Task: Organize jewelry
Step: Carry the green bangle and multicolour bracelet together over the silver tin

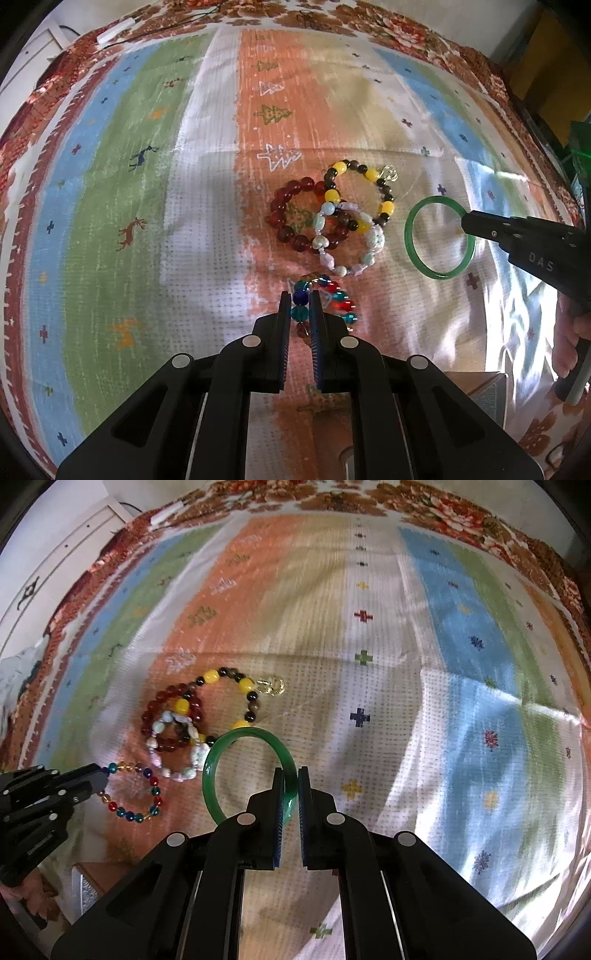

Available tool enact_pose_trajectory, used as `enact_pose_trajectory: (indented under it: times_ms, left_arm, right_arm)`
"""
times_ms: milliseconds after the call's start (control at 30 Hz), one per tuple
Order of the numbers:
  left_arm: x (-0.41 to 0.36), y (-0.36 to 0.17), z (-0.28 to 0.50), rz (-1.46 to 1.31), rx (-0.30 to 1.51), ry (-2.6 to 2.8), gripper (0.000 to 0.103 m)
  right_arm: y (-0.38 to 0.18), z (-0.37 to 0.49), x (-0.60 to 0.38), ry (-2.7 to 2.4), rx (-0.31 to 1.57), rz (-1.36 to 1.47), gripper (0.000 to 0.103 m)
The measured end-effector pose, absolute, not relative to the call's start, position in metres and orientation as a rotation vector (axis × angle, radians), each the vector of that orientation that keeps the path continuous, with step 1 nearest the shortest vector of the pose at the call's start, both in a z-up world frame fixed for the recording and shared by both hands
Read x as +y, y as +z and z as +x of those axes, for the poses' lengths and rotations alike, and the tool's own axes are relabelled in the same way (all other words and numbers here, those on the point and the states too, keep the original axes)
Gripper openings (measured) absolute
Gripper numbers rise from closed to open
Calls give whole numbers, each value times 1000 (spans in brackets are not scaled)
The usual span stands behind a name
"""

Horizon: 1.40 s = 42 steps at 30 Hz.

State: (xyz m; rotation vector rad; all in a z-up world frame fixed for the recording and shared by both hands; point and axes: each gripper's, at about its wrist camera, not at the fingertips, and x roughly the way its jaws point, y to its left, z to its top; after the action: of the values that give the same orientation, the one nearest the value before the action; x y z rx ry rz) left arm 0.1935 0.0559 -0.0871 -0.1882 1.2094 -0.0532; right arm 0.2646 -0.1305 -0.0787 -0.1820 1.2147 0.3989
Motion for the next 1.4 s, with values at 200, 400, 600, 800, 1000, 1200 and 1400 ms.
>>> enact_pose_trajectory:
  times_ms: [200,400,600,800,1000,1200,1400]
  left_arm:
    - [51,-81,191,-198,1191,-61,9]
    - [42,-75,186,-187,1171,-69,9]
    - [35,-65,177,-191,1142,-81,9]
    - [32,-59,171,-188,1127,-79,9]
    - [32,-53,168,-195,1109,-78,9]
    - [29,-46,162,-183,1088,-85,9]
    - [28,-38,156,-173,1052,-74,9]
  right_arm:
    - [-65,254,-130,425,1184,-160,8]
    - [-59,245,-130,431,1171,-156,8]
    - [-54,237,-131,435,1154,-158,8]
    - [-47,227,-130,433,1126,-177,8]
    - [-40,217,-133,448,1107,-167,8]
    - [-32,207,-134,462,1091,-160,8]
    - [-25,193,-132,465,1064,-189,8]
